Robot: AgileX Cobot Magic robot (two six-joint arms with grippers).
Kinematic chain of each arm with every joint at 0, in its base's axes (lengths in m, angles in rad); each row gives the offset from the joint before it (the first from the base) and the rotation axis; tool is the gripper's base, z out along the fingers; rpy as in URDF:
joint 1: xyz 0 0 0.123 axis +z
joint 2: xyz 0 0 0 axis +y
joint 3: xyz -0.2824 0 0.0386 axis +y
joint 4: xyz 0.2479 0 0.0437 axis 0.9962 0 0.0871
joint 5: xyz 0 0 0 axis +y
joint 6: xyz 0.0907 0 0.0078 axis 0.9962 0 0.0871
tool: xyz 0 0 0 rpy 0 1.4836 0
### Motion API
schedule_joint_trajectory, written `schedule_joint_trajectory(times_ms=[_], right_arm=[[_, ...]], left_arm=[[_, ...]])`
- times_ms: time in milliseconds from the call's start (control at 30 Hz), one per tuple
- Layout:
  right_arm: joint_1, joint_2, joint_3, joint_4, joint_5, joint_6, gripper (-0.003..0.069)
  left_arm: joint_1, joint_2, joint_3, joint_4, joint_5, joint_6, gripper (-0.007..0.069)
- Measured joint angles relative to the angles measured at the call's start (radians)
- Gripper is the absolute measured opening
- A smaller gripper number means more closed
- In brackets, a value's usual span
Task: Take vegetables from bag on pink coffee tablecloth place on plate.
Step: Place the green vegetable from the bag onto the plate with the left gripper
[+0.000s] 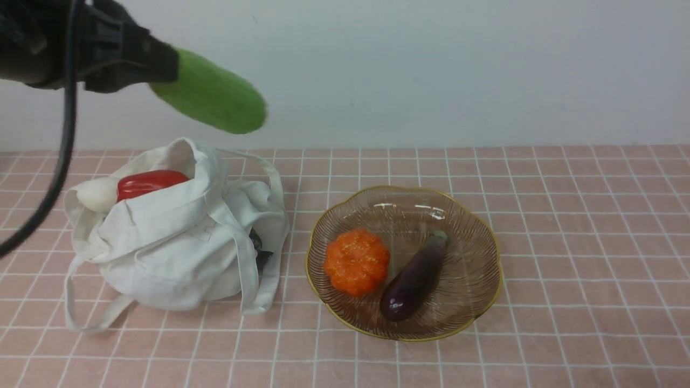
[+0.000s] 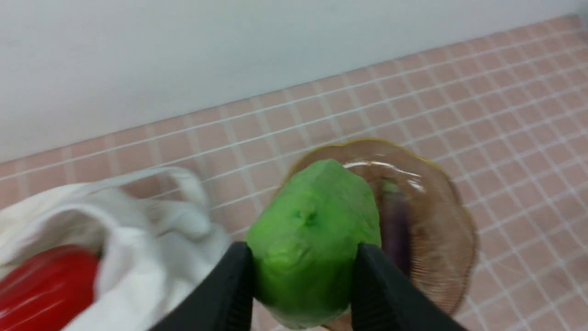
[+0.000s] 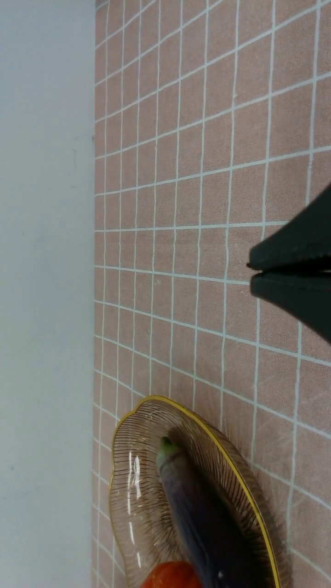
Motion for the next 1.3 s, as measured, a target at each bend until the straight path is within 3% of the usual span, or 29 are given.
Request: schedule_joint_trajectory(times_ms=[200, 367, 600, 900, 1033, 1067, 1200, 1300], right_arm=[[0.0, 0.0, 0.0, 0.0, 0.0, 0.0, -0.0015], [0.0, 0.0, 0.0, 0.0, 0.0, 0.0, -0.0015], [0.0, 0.0, 0.0, 0.0, 0.0, 0.0, -0.0015], [0.0, 0.0, 0.0, 0.0, 0.0, -0.005, -0.0015], [0.0, 0.0, 0.0, 0.0, 0.0, -0.005, -0.0015], [0.0, 0.0, 0.0, 0.0, 0.0, -0.005, -0.0015], [0.0, 0.0, 0.0, 0.0, 0.0, -0.005, -0.0015], [0.0, 0.0, 0.0, 0.0, 0.0, -0.005, -0.0015]], left_arm=[[-0.275, 0.141, 0.0, 0.015, -0.053, 0.008, 0.025], [-0.425, 0.314, 0.0, 0.021, -0.192, 0.009, 0.025], [-0.49, 0.515, 0.0, 0.018, -0.409, 0.016, 0.025], [-0.499, 0.633, 0.0, 0.015, -0.459, 0.063, 0.0255], [-0.499, 0.642, 0.0, 0.017, -0.455, 0.072, 0.0356], [-0.499, 0.644, 0.0, 0.025, -0.45, 0.072, 0.0432], [-0.499, 0.644, 0.0, 0.043, -0.415, 0.074, 0.0574], [-0.499, 0.616, -0.002, 0.097, -0.364, 0.068, 0.0618]])
